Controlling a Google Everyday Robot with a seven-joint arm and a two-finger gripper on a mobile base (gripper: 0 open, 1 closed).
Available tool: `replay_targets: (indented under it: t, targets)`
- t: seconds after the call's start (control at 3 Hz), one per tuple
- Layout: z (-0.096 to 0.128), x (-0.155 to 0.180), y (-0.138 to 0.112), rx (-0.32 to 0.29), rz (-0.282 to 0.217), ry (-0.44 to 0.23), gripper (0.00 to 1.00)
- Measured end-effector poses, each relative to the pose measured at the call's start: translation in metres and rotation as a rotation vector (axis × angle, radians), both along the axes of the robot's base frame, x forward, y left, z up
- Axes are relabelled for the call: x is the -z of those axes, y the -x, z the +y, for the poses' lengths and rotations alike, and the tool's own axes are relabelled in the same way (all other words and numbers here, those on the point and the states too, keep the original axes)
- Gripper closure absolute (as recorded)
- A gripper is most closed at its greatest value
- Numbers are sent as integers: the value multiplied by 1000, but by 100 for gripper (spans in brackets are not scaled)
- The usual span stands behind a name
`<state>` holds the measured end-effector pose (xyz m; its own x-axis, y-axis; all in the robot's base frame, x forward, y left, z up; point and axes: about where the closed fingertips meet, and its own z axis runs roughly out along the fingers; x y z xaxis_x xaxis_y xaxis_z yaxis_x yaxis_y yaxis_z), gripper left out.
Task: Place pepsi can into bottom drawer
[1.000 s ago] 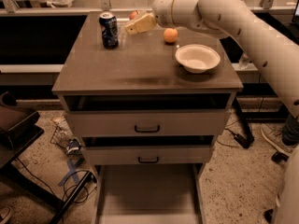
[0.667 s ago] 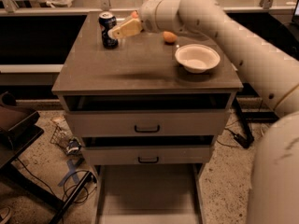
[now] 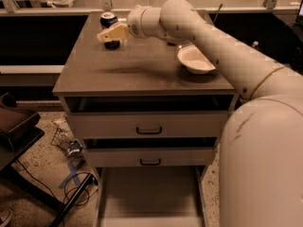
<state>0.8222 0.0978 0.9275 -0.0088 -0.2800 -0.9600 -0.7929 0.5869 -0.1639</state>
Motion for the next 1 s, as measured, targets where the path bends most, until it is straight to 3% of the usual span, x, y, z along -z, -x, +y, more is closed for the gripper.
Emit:
replay_targets:
  t: [0.33,0.67,1.0]
  targets:
    - [18,8,-29,13,36,-125,0]
    - [30,7,-41,10,40,-193,0]
    - [40,6,-48,19,40,-201,18]
